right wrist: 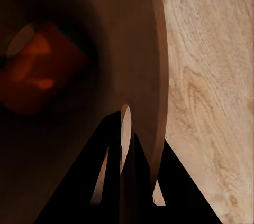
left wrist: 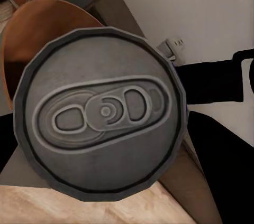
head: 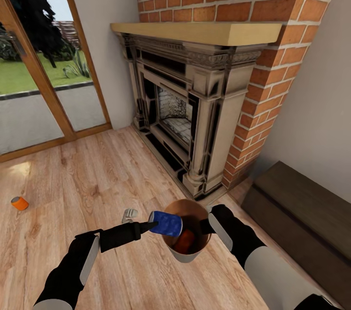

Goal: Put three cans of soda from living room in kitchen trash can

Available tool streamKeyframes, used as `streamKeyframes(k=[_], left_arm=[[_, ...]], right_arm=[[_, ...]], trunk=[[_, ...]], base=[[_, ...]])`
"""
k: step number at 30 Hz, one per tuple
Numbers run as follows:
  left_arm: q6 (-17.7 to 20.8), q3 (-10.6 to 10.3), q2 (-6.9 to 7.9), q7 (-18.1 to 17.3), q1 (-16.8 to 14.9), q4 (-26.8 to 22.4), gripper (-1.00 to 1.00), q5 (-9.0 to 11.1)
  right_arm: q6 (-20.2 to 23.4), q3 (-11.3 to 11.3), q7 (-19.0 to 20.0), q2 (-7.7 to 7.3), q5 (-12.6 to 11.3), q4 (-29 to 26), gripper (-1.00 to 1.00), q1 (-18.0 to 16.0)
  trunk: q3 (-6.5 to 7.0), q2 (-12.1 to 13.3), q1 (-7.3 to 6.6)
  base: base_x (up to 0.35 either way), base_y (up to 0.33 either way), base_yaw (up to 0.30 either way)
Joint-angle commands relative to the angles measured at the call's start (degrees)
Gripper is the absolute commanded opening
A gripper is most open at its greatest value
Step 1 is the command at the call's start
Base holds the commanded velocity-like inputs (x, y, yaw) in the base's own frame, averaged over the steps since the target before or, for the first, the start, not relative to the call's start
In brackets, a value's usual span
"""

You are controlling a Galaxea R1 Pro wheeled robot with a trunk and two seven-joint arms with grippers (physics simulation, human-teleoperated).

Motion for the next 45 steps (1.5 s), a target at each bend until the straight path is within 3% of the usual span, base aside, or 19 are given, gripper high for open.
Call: streamKeyframes(k=[1,6,21,23,27,29,42,43,45], left_arm=[[-0.04,0.09,0.0,0.07,0.0,0.03,-1.0,-0.03],[-0.08,0.12,0.0,3.14,0.0,0.06,-1.0,-0.04],[-0.09,0.02,0.0,4.91,0.0,0.06,-1.0,-0.09],[-0.09,0.01,-0.04,6.18,0.0,0.06,-1.0,-0.07],[-0.09,0.02,-0.01,7.7,0.0,0.08,-1.0,-0.04],[-0.09,0.03,-0.02,7.85,0.0,0.09,-1.0,-0.04],[-0.16,-0.23,-0.01,8.09,0.0,2.52,-1.0,-0.04],[-0.16,-0.25,-0.01,8.09,0.0,2.64,1.0,-0.04],[-0.17,-0.32,-0.04,8.1,0.0,2.98,1.0,-0.04]], right_arm=[[-0.22,-0.02,0.24,0.17,-0.7,0.13,-1.0,-0.02],[-0.26,0.02,0.21,0.97,-0.7,1.55,-1.0,-0.02],[-0.26,0.06,0.13,1.74,-0.7,1.91,-1.0,-0.02],[-0.26,0.9,0.12,1.8,-0.7,1.94,-1.0,-0.02],[-0.33,5.42,-0.11,1.84,-0.7,1.96,-1.0,-0.02],[-0.34,6.17,-1.09,1.84,-0.71,1.97,-1.0,-0.02],[-0.35,6.93,-3.36,2.19,-0.78,2.05,-1.0,-0.02],[-0.35,6.94,-3.37,2.19,-0.78,2.05,-1.0,-0.02],[-0.35,6.95,-3.39,2.2,-0.78,2.05,-1.0,-0.02]], trunk=[[0.01,0.0,0.0],[0.01,0.0,0.0],[0.01,0.0,0.0],[0.01,0.0,0.0],[0.01,0.0,0.0],[0.01,0.0,0.0],[0.01,0.0,0.0],[0.01,0.0,0.0],[0.01,0.0,0.0]], base=[[0.0,0.0,0.0],[0.0,0.0,0.0],[0.0,0.0,0.0],[0.0,0.0,0.0],[0.0,0.0,0.0],[0.0,0.0,0.0],[0.0,0.0,0.0],[0.0,0.0,0.0],[0.0,0.0,0.0]])
